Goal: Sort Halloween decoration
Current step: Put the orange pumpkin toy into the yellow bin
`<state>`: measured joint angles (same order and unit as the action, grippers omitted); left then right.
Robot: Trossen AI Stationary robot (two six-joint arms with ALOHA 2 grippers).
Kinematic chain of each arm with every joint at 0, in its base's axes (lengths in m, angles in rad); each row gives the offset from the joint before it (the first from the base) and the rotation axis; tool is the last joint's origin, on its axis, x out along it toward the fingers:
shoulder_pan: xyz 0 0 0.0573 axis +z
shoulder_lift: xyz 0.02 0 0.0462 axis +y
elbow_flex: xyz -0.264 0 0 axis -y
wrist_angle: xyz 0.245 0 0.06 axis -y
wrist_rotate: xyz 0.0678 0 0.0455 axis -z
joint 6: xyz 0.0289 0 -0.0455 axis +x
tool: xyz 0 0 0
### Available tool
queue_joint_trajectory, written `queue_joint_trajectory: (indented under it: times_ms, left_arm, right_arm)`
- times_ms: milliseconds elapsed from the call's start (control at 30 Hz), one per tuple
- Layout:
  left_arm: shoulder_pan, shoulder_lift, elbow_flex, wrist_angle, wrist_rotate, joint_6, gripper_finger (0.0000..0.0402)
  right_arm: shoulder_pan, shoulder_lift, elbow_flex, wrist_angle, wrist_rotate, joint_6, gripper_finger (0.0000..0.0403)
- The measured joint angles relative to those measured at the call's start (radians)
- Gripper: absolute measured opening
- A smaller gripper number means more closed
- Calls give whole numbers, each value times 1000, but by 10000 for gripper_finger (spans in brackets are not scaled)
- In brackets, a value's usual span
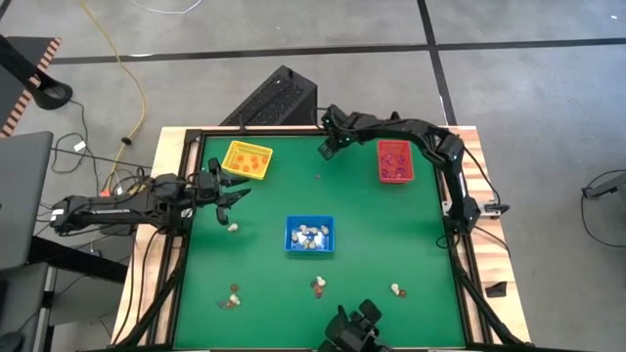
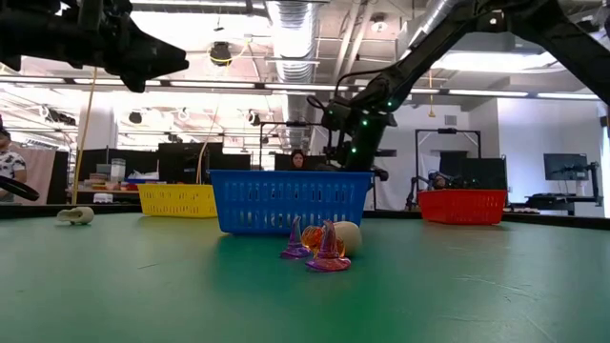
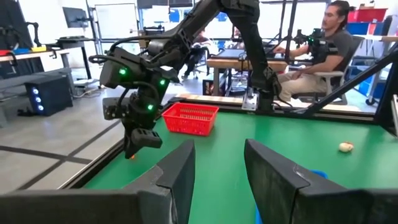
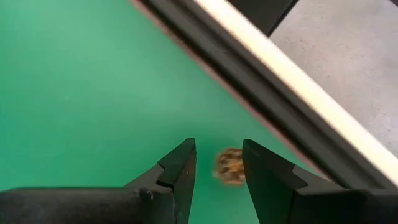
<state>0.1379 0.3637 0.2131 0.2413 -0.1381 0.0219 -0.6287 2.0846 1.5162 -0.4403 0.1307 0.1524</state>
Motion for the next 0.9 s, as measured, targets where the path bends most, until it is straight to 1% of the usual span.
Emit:
queue_joint_trajectory:
  times_ms: [567,700,900]
  left_arm:
    - [0,0,0,-5,-5,0,130]
    - [0,0,0,-5,-5,-2,130]
    - [0,0,0,-5,0,-7,130]
  right_arm:
    - [-28,7,-5,-20,6,5,162]
    - [-26,41,-5,-23,-3,7,162]
    - [-28,47,-3,-28,-35,7,162]
